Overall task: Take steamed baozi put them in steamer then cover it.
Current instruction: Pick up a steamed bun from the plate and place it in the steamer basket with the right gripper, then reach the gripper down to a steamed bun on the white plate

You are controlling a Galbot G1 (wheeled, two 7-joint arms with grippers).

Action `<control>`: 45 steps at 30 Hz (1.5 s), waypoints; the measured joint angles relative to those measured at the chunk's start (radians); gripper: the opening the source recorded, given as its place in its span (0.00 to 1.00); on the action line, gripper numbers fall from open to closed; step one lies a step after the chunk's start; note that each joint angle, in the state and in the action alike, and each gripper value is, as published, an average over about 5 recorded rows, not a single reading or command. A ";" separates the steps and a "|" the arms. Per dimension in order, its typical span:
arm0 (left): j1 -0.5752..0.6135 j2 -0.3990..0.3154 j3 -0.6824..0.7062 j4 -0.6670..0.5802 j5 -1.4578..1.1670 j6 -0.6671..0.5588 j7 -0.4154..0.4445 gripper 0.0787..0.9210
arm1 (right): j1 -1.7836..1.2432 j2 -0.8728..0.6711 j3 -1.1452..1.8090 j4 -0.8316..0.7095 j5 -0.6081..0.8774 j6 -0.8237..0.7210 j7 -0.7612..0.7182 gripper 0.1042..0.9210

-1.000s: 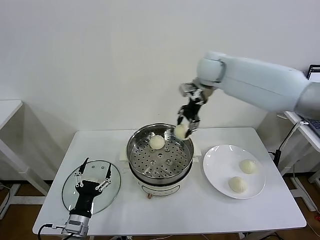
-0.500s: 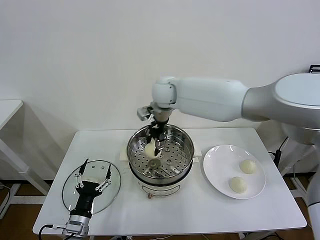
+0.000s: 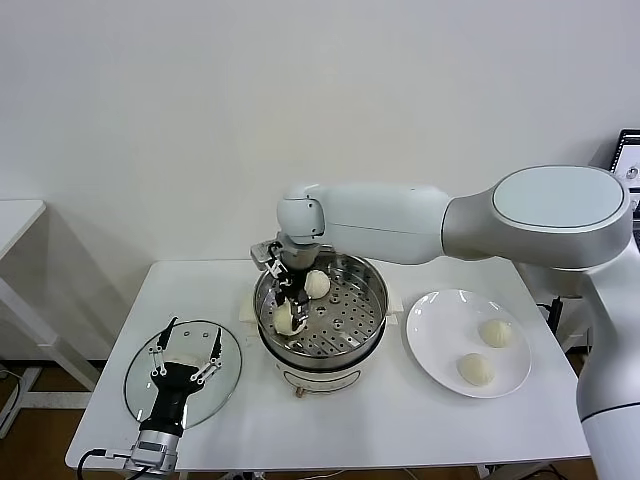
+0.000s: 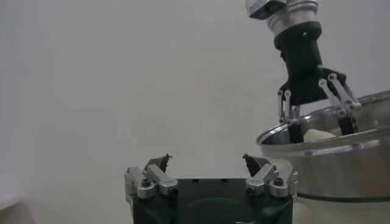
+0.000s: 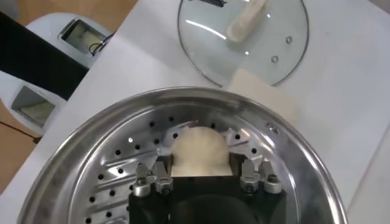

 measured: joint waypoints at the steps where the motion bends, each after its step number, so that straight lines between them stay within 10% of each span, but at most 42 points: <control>1: 0.000 0.000 0.000 0.001 0.000 0.000 -0.001 0.88 | -0.001 0.001 0.000 0.000 0.000 0.000 0.002 0.80; 45: 0.011 -0.001 0.006 0.007 0.022 -0.006 -0.010 0.88 | -0.131 -0.828 0.098 0.195 -0.425 0.154 -0.171 0.88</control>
